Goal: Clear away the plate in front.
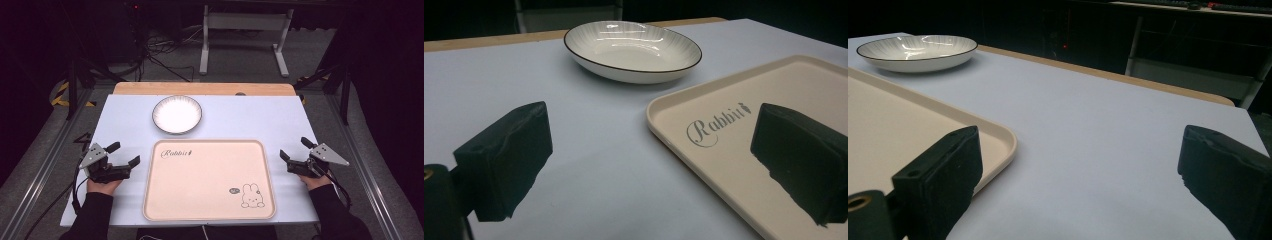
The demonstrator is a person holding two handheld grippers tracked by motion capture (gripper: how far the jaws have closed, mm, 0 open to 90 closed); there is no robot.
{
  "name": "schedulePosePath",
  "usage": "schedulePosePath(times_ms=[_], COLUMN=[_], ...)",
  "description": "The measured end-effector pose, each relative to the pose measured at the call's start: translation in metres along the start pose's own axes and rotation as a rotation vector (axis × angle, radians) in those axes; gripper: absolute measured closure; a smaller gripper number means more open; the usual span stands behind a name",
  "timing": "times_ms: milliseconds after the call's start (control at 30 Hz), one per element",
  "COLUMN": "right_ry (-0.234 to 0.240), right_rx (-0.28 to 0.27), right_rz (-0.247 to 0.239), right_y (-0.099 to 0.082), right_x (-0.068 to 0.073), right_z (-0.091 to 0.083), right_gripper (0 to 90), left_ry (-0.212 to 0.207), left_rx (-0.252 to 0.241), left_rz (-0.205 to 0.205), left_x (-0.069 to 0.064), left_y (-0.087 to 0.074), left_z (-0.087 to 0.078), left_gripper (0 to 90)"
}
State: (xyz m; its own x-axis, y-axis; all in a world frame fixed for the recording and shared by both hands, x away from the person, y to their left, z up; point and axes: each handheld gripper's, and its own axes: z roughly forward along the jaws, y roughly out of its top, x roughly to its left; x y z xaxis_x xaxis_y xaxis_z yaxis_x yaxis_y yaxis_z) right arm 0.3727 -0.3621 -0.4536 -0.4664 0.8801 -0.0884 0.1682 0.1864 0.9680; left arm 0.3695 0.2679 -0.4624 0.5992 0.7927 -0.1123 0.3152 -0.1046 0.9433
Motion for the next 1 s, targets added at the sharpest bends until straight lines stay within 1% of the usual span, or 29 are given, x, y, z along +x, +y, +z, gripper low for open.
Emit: schedulePosePath(times_ms=[33, 167, 200, 267, 367, 433, 467, 500, 533, 567, 600, 633, 700, 767, 900, 933, 1000], right_ry=[0.001, 0.0, 0.002, 0.004, 0.028, 0.032, 0.035, 0.038, 0.037, 0.037, 0.033, 0.033, 0.034, 0.033, 0.029, 0.028, 0.031], right_rx=[-0.002, 0.001, 0.001, 0.001, 0.003, 0.003, 0.004, 0.004, 0.005, 0.005, 0.006, 0.006, 0.008, 0.008, 0.014, 0.014, 0.014], right_rz=[0.005, 0.01, 0.01, 0.011, 0.006, 0.004, 0.006, 0.013, 0.017, 0.017, 0.026, 0.026, 0.025, 0.021, 0.023, 0.024, 0.024], right_y=[0.0, 0.0, 0.0, 0.0, 0.0, 0.0, 0.0, 0.0, 0.0, 0.0, 0.0, 0.0, 0.001, 0.0, 0.001, 0.001, 0.001], right_x=[0.0, -0.001, -0.001, -0.001, -0.001, -0.002, -0.002, -0.002, -0.003, -0.003, -0.004, -0.004, -0.004, -0.003, -0.003, -0.003, -0.003], right_z=[0.0, 0.0, 0.0, 0.0, 0.001, 0.001, 0.001, 0.001, 0.001, 0.001, 0.001, 0.001, 0.001, 0.001, 0.001, 0.002, 0.001], right_gripper=[4.7, 4.7, 4.4, 2.9, 2.0, 2.0, 2.0, 2.0, 2.0, 2.0, 2.1, 2.1, 2.7, 2.8, 4.3, 4.3, 4.3], left_ry=[0.005, 0.047, 0.047, 0.047, 0.046, 0.043, 0.046, 0.055, 0.066, 0.066, 0.075, 0.075, 0.073, 0.074, 0.061, 0.062, 0.063], left_rx=[0.006, 0.037, 0.047, 0.056, 0.053, 0.05, 0.044, 0.048, 0.064, 0.064, 0.082, 0.082, 0.09, 0.084, 0.065, 0.066, 0.07], left_rz=[0.004, 0.016, 0.024, 0.027, 0.01, 0.008, 0.003, -0.003, -0.003, -0.003, -0.004, -0.004, -0.008, -0.014, -0.058, -0.064, -0.063], left_x=[0.001, 0.0, 0.0, 0.0, 0.001, 0.001, 0.001, 0.001, 0.0, 0.0, -0.002, -0.002, -0.003, -0.002, 0.002, 0.002, 0.004], left_y=[0.001, 0.005, 0.006, 0.007, 0.011, 0.013, 0.016, 0.017, 0.019, 0.019, 0.024, 0.024, 0.03, 0.035, 0.048, 0.051, 0.057], left_z=[0.002, 0.008, 0.01, 0.011, 0.013, 0.013, 0.014, 0.015, 0.016, 0.016, 0.02, 0.02, 0.023, 0.026, 0.033, 0.035, 0.039], left_gripper=[4.5, 4.4, 4.5, 4.9, 5.8, 6.1, 6.1, 6.5, 7.4, 7.9, 9.3, 9.6, 9.7, 9.7, 9.2, 9.1, 8.4])
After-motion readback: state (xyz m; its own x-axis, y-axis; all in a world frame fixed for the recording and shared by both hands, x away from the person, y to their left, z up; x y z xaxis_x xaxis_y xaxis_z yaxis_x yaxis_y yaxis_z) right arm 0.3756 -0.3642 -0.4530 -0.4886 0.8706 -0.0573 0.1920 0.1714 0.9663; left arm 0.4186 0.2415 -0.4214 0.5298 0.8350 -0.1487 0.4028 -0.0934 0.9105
